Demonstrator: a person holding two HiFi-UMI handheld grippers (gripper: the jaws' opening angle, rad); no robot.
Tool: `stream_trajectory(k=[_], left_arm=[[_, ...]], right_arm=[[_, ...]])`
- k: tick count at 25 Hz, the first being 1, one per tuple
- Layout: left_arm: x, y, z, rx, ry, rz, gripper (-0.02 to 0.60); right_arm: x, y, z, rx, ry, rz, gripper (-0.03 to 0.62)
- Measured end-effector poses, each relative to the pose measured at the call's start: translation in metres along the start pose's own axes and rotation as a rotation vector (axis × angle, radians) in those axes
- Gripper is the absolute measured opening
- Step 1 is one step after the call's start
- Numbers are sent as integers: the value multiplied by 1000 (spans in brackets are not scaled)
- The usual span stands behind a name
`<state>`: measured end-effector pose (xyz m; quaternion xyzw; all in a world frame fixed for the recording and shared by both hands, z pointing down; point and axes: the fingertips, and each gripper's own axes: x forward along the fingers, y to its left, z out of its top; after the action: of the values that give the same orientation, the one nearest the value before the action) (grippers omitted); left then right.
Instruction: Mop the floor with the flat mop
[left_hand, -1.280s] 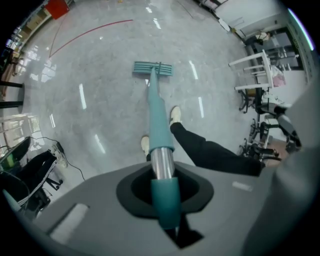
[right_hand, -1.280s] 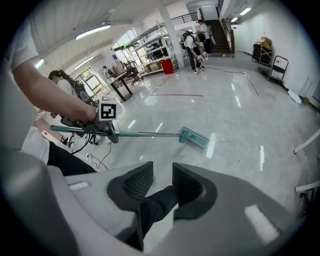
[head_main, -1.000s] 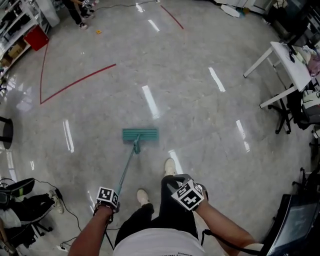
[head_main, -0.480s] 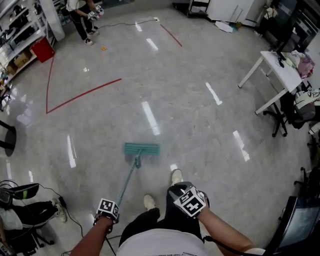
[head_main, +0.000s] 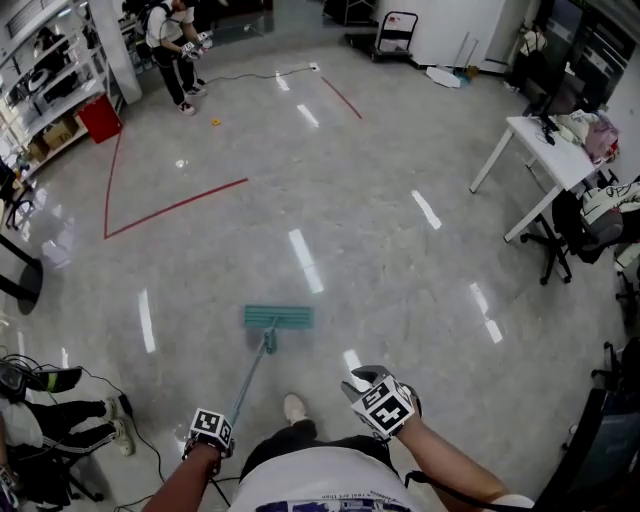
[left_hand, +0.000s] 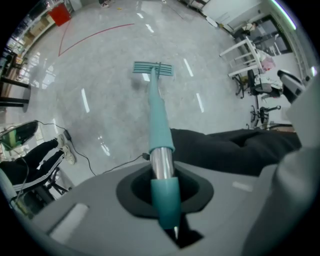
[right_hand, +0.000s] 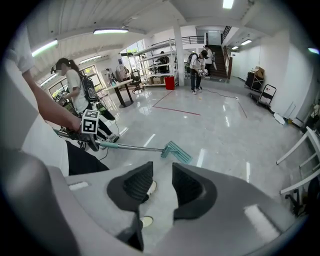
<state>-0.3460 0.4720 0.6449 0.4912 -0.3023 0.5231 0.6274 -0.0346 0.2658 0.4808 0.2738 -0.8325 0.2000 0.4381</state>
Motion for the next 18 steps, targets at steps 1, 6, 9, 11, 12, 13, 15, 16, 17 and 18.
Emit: stream_trajectory(k=[1, 6, 9, 11, 12, 13, 15, 16, 17, 18], left_arm=[[1, -1, -8, -11, -5, -2, 57], [9, -28, -41, -46, -34, -9, 58], [17, -47, -68, -75, -42, -17, 58], [24, -59, -86, -89, -47, -20, 58], [26, -65, -93, -98, -49, -19, 58], [26, -69, -100, -107, -51, -17, 58], [28, -76, -117, -123, -50, -12, 58], [28, -78, -125, -126, -49, -9, 58], [28, -80, -132, -125, -47, -4, 58], [26, -80, -137, -119, -45, 4, 58]], right_arm=[[-4, 3, -5, 0, -8, -1, 124], [-37, 8, -53, 20, -39, -12, 124], [-57, 14, -86, 35, -55, -8, 124], [-68, 20, -109, 70, -66, 8, 124], [-72, 23, -119, 93, -73, 15, 124], [-75, 25, -128, 110, -78, 17, 124], [-83, 29, -145, 122, -87, 15, 124], [-86, 32, -152, 124, -90, 13, 124], [-89, 34, -158, 126, -95, 9, 123], [-93, 36, -162, 128, -101, 5, 124]])
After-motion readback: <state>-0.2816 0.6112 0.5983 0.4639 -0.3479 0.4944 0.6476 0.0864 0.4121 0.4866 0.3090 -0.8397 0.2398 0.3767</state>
